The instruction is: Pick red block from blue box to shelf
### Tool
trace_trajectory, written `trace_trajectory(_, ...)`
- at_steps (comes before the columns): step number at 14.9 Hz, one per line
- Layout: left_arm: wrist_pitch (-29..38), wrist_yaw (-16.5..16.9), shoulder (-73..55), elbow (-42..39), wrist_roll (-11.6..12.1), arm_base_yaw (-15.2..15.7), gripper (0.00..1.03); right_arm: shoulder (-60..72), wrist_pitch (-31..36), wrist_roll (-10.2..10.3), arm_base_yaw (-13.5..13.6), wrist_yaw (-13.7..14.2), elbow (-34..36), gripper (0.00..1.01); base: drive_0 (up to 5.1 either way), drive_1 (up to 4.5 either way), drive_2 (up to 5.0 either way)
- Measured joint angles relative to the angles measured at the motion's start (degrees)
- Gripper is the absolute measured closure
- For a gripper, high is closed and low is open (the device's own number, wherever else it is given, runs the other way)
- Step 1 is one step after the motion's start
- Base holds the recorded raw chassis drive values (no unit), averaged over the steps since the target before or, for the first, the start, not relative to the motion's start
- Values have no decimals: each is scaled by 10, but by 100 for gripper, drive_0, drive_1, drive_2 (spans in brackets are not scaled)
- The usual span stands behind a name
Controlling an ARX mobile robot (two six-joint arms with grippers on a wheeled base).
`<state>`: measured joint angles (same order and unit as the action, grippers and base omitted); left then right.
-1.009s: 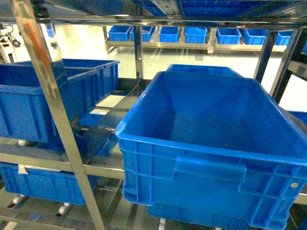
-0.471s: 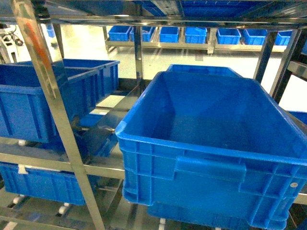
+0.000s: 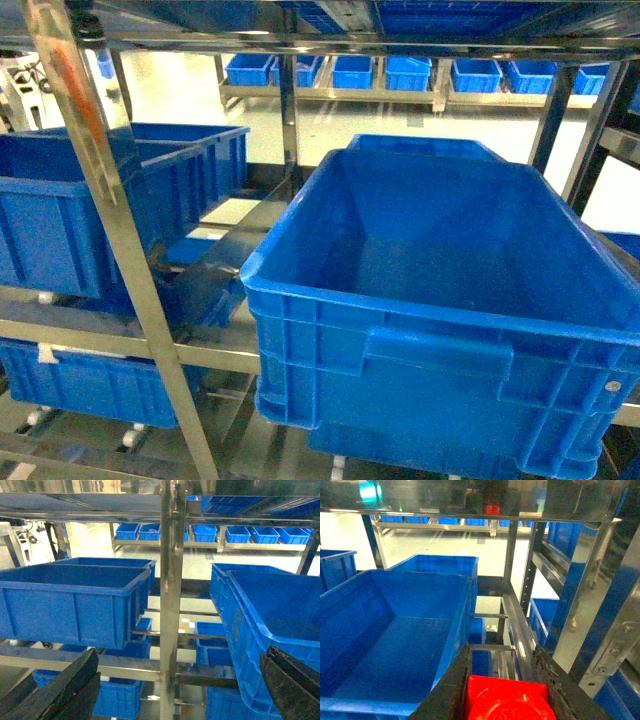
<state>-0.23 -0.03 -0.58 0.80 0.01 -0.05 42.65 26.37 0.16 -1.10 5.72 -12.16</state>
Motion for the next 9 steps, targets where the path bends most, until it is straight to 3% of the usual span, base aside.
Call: trace_trajectory(9,0,0,0,0,0,0,5,0,0,0,0,0,0,72,0,0,0)
